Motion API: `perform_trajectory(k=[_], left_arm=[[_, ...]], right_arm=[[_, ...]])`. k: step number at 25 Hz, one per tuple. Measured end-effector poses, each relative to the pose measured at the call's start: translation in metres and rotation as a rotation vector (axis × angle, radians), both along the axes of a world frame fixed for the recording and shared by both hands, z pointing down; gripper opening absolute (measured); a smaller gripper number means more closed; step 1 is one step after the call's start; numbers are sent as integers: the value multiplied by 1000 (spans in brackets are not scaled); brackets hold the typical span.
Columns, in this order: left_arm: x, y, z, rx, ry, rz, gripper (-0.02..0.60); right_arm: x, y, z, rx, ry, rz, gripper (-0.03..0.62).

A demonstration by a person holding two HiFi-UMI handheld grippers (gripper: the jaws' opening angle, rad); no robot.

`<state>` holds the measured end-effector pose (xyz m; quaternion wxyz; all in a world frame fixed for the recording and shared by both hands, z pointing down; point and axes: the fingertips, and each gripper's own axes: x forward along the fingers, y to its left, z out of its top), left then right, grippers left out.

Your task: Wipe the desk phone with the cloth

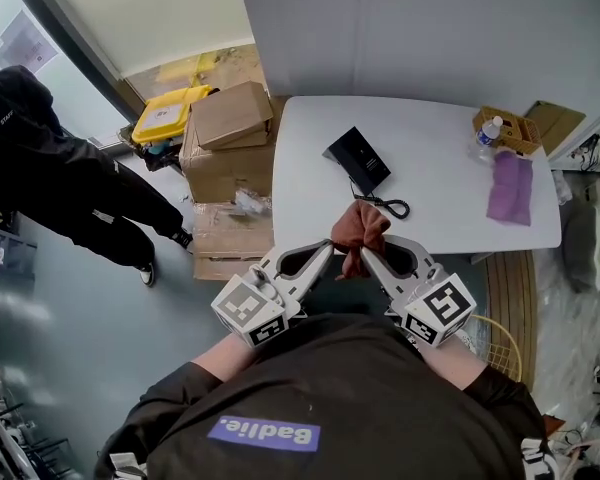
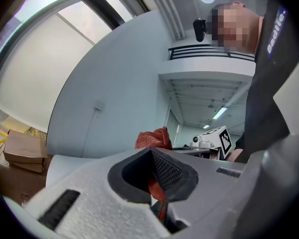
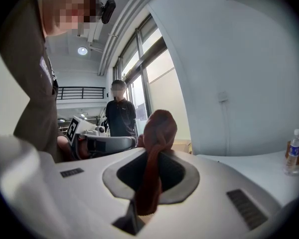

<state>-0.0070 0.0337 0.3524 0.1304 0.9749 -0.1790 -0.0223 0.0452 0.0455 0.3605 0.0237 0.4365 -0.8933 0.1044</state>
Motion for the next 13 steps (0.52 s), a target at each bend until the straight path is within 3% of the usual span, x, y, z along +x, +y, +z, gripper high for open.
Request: perform_trajectory(k=[13], left_arm=[[7,1,2,0,1,-10,5]], right_arm=[[5,1,3,-8,7,-21,49]])
